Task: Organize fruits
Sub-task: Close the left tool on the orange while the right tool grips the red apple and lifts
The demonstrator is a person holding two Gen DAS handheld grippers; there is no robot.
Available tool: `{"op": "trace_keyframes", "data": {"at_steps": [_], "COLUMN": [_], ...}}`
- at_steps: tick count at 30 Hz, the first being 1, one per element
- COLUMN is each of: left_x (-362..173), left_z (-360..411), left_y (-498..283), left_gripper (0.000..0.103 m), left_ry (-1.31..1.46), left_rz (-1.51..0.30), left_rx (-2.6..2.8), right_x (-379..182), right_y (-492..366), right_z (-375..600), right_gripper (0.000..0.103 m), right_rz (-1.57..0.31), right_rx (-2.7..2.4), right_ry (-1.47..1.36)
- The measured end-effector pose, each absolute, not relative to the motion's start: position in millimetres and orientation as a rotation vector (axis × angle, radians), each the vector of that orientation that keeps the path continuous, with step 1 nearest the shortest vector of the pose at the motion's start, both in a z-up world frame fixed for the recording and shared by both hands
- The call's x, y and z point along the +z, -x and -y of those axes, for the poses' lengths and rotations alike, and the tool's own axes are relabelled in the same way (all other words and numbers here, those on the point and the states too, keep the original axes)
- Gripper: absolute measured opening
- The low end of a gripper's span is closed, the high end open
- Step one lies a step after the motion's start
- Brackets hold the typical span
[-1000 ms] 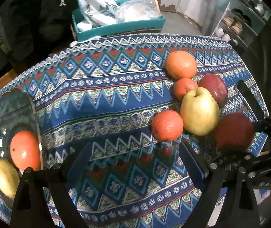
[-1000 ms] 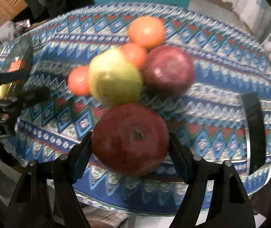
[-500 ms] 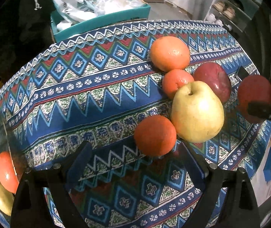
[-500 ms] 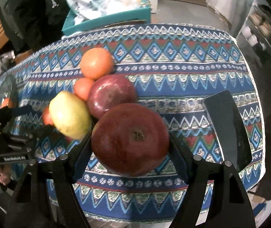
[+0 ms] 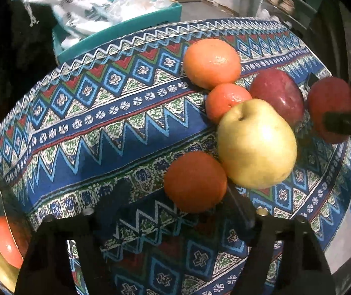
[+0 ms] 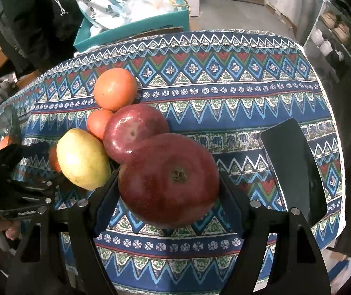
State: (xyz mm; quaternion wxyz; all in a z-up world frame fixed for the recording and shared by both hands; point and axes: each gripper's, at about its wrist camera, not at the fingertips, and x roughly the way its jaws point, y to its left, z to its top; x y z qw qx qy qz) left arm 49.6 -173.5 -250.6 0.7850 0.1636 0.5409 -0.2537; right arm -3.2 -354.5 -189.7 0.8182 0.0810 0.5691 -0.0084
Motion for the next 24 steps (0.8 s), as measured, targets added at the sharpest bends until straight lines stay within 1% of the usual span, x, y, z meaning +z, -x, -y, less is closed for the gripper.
{"op": "trace_keyframes", "data": {"at_steps": [1,2,3,4,13,24], "left_x": [-251.1,-251.0,-250.9,-250.1,-241.9,-190.3], "left_z": [175.6,177.3,179.1,179.6,162.3,141.6], "left_y": [-48.8,-47.3,-45.7,-44.6,-48.5,-46.2], "left_gripper": [0.069,0.062,0.052,0.046,0.044,0.044], "left_ry": [-0.364,-0.371,-0.374,-0.376,-0.323,-0.214], "left_rz": [-1.162,-1.157,-1.155,-1.156,-1.157,-1.089], "left_rx": [-0.558,-0.567,-0.584,-0.596,-0.557,-0.529], "right_x": [-189.9,-190.0,-190.1,-190.0,-182.0,-151.4], "right_y": [2.4,2.0,1.9,1.6,0.1,-1.0], "right_z": [354.3,353.6,353.0,352.5,348.9,339.8], "right_gripper": [0.076,0.076,0.076,0.076,0.076,0.076], "right_rz": [-1.213,-1.213,-1.214,-1.214,-1.187,-1.102], "right_rx": [-0.016,-0.015,-0.014,-0.013,-0.012,-0.017], "right_ry": [-0.172,-0.172,-0.172,-0.171,-0.146,-0.094]}}
